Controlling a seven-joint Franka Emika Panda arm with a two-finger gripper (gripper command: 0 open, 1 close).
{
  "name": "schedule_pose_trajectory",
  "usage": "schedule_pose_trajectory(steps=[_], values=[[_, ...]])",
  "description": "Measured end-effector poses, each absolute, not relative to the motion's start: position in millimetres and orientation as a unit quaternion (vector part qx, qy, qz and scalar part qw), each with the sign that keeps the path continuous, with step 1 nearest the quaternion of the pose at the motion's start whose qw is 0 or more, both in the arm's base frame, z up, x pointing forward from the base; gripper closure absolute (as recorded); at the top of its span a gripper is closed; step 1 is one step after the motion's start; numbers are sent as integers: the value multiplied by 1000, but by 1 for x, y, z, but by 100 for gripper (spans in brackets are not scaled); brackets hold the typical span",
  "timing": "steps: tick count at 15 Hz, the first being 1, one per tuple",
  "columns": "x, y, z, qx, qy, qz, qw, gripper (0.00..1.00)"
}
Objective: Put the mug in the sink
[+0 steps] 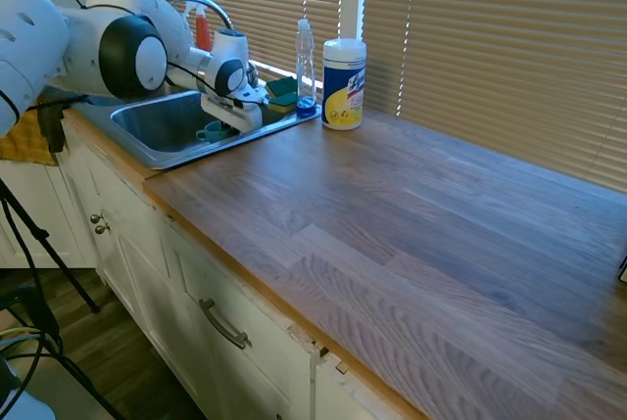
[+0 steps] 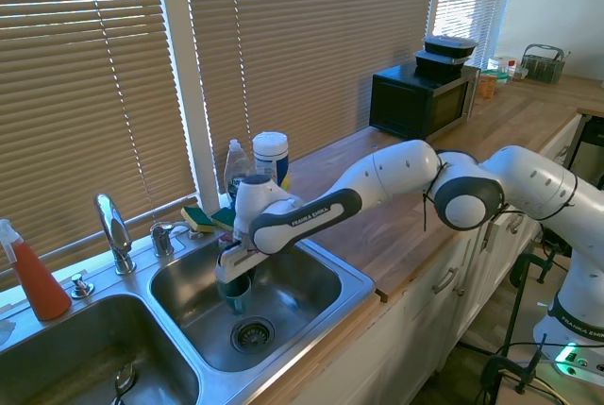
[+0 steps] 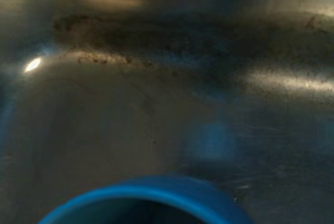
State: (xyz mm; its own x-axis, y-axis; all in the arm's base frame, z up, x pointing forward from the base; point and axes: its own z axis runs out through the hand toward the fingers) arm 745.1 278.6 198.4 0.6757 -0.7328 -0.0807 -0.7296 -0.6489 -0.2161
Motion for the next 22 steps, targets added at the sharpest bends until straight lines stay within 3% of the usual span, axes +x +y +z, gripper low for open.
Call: schedule_pose_trajectory(steps=[5,6,14,22], values=[[748,275,185,-905,409,-2,119,100],[749,275,185,-904,410,-2,120,0],[755,272,180,-902,414,3,123,0],[762,271,209,-900,415,-10,136,0]])
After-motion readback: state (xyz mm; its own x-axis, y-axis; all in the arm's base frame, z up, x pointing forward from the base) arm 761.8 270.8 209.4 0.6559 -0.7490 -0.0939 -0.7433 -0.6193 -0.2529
